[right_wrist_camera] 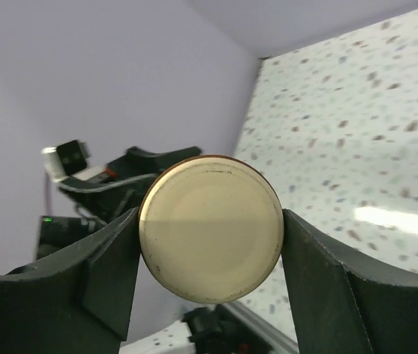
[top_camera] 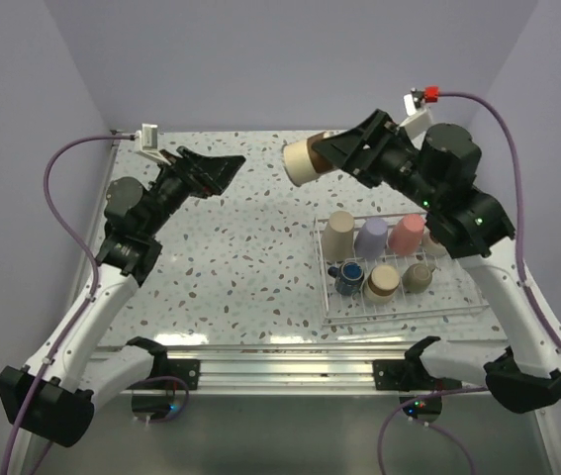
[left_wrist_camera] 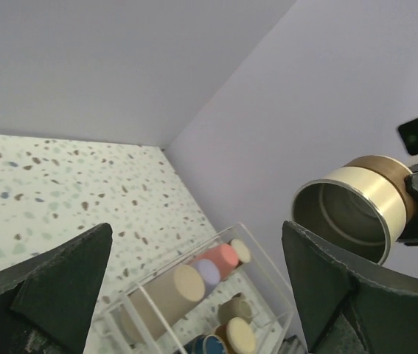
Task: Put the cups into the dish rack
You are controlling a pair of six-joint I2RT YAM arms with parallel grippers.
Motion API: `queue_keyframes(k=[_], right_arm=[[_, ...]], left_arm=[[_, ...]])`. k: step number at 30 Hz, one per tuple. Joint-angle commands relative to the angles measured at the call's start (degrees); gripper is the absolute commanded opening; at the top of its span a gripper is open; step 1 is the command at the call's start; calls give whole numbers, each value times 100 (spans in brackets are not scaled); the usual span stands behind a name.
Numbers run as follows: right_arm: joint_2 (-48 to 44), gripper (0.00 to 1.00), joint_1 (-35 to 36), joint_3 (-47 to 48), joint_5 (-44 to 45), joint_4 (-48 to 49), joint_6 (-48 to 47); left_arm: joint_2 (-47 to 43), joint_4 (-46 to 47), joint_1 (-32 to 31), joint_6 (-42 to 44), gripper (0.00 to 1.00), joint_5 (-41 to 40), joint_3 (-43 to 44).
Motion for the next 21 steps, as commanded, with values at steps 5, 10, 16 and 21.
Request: queue_keyframes(k=[5,10,16,21], right_arm=[[-773,0,-562,250,2302,-3400,-2115],[-1221,0,-562,-100,4038,-4608,-2126],[-1774,0,-588,-1092,5199,-5242,-1381],[-1959,0,-650,-1771,5525,-5374,-834]], left_arm=[[-8,-1686,68,1306,100,-615,635],[132,-1706,68,1517,100,-484,644],[449,-1478,68,1517,100,-106,609],[651,-1346,68,1464,100,227,574]])
